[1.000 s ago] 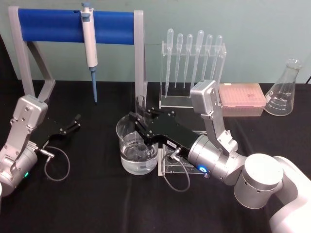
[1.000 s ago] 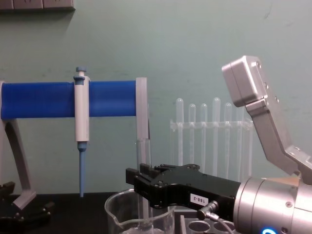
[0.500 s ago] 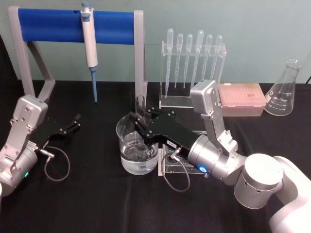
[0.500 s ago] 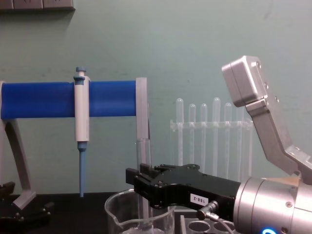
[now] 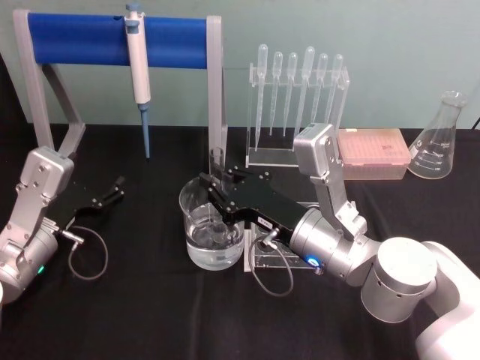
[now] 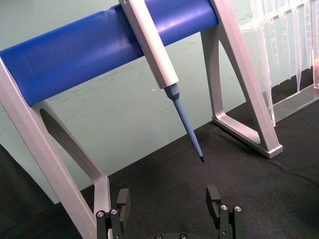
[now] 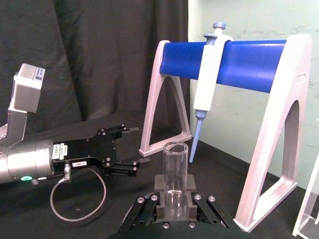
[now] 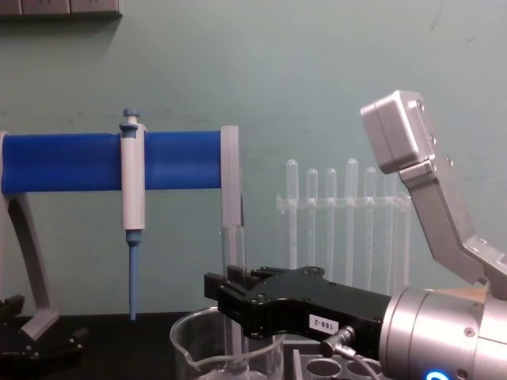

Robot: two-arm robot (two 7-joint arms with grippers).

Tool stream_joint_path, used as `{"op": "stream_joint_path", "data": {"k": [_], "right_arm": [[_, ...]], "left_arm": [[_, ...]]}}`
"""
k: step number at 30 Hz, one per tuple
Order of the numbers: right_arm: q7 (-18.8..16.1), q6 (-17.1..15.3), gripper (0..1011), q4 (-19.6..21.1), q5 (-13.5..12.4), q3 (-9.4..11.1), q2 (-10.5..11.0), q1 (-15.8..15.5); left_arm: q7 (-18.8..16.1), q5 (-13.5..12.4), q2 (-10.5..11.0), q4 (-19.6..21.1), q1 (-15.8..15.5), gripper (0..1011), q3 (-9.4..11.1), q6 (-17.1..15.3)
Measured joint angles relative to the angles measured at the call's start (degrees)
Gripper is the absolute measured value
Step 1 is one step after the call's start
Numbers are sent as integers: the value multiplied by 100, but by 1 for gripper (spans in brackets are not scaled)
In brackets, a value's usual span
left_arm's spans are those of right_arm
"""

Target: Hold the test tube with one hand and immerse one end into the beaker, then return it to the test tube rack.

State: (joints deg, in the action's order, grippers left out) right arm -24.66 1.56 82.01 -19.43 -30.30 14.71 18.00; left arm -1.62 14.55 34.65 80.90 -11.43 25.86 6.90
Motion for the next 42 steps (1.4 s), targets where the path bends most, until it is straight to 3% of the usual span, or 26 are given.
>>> {"op": "stream_joint_path", "data": {"k": [42], "right_arm": [[0,0,226,0,0,0,0,0]], "left_arm": [[0,0,0,0,0,1000,0,0]]}}
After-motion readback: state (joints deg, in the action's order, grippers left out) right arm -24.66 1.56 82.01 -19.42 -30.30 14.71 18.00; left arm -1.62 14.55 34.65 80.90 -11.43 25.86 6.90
